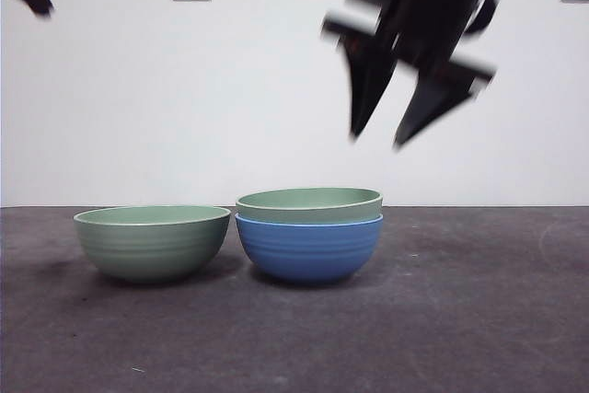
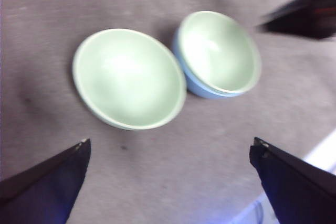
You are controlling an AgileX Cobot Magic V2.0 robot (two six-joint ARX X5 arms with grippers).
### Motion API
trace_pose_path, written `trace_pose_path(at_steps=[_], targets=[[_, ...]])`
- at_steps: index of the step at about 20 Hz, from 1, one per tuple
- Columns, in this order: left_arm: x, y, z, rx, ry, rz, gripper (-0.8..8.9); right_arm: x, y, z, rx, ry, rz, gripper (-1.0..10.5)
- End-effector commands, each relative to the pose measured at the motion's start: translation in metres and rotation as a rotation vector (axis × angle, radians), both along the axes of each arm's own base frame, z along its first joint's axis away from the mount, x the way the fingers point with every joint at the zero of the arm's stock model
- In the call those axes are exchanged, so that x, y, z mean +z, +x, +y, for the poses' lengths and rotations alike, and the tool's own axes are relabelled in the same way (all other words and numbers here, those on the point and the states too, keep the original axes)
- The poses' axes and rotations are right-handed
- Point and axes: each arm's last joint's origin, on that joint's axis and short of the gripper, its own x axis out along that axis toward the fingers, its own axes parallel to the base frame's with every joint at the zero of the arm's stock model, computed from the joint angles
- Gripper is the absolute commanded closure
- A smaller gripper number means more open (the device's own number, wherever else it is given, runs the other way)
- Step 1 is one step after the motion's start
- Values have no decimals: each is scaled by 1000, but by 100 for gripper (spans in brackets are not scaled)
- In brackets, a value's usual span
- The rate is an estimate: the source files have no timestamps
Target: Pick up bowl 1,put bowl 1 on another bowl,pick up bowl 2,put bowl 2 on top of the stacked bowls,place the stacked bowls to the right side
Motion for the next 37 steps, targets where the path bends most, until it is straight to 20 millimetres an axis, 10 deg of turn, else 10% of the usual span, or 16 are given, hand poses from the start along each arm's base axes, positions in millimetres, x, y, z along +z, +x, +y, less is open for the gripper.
trace_pose_path(at_steps=[1, 8, 15, 17, 26, 32, 37], targets=[[-12, 19, -6, 37, 60, 44, 225, 32, -20, -19, -28, -16, -72, 688], [-52, 82, -35, 106, 250, 147, 225, 106, -96, -68, -64, 70, -256, 690], [-90, 129, -49, 134, 341, 283, 230, 122, -139, -92, -68, 76, -270, 690], [-100, 133, -51, 141, 343, 318, 376, 124, -143, -94, -72, 79, -284, 695], [-97, 135, -53, 162, 304, 297, 803, 124, -142, -94, -83, 66, -288, 695], [-87, 136, -51, 174, 297, 270, 822, 124, -142, -94, -82, 65, -285, 695], [-37, 133, -50, 175, 284, 207, 822, 119, -140, -93, -80, 42, -247, 695]])
